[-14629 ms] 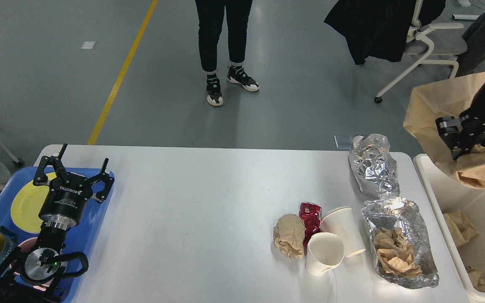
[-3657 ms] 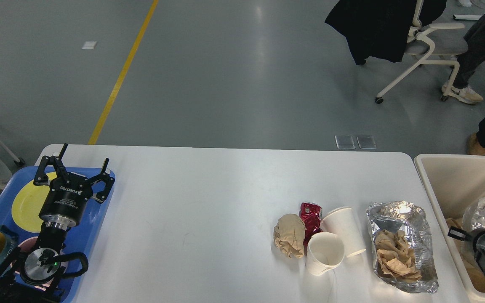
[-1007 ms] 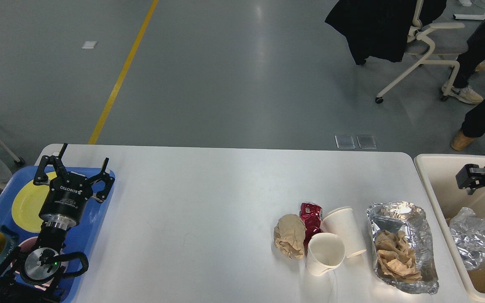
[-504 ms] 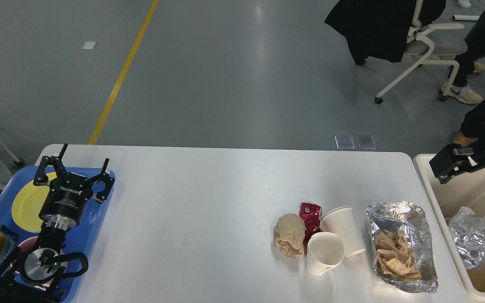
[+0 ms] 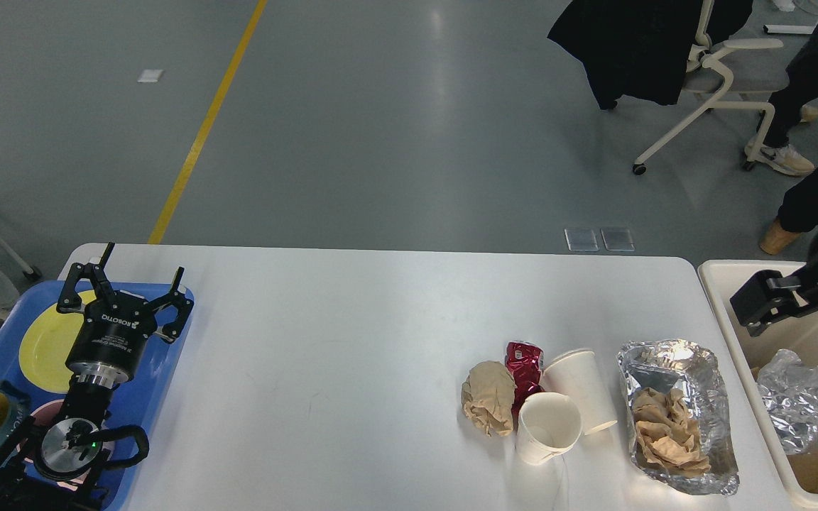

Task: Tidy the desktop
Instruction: 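Move the right gripper to the nearer foil packet with paper scraps, then grasp the foil packet and lift it toward the white bin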

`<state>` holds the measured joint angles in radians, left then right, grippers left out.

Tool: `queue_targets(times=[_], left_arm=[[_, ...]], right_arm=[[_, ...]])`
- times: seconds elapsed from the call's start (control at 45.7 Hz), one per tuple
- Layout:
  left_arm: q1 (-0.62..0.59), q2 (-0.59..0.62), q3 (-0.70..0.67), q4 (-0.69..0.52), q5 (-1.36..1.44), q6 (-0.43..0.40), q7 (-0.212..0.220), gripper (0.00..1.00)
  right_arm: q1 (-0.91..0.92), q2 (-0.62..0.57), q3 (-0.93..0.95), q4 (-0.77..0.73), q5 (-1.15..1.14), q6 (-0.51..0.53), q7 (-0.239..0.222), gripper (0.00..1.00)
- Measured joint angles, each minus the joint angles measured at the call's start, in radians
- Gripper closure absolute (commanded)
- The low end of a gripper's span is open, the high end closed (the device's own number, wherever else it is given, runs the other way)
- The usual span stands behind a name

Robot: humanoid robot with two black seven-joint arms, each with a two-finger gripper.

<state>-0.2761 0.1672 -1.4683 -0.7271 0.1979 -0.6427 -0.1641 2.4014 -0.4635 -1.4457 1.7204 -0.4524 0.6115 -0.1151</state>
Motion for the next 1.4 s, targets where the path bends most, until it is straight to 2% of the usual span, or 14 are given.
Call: queue_targets(times=[0.153, 0.394, 0.526, 0.788, 0.92, 1.161, 1.292, 1.336, 1.402], left_arm=[[0.000, 0.000, 0.000, 0.000, 0.000, 0.000, 0.000, 0.04], [0.000, 0.000, 0.000, 0.000, 0.000, 0.000, -0.001, 0.04], [0.000, 0.000, 0.000, 0.000, 0.000, 0.000, -0.001, 0.04], [-0.001, 0.000, 0.000, 0.000, 0.000, 0.000, -0.001, 0.04], [-0.001, 0.000, 0.000, 0.000, 0.000, 0.000, -0.001, 0.04], [0.000, 0.000, 0.000, 0.000, 0.000, 0.000, -0.001, 0.04], [0.000, 0.000, 0.000, 0.000, 0.000, 0.000, -0.001, 0.04], [0.000, 0.000, 0.000, 0.000, 0.000, 0.000, -0.001, 0.04], [0.000, 0.000, 0.000, 0.000, 0.000, 0.000, -0.001, 0.04]], right_arm=[[-0.167, -0.013, 0.008, -0.059, -0.026, -0.072, 0.000, 0.00], [-0.533, -0.049, 0.109, -0.191, -0.029, -0.364, 0.000, 0.00], [-0.769, -0.043, 0.209, -0.314, -0.029, -0.455, 0.000, 0.00], [-1.027, -0.004, 0.282, -0.529, -0.027, -0.501, 0.000, 0.00], [-1.084, 0.001, 0.291, -0.567, -0.019, -0.559, 0.000, 0.00], [-1.135, 0.020, 0.305, -0.606, -0.015, -0.607, 0.000, 0.00], [-1.183, 0.028, 0.335, -0.655, -0.014, -0.611, 0.000, 0.05], [-1.193, 0.028, 0.343, -0.666, -0.014, -0.611, 0.000, 0.16], [-1.201, 0.028, 0.351, -0.678, -0.014, -0.612, 0.000, 0.37]])
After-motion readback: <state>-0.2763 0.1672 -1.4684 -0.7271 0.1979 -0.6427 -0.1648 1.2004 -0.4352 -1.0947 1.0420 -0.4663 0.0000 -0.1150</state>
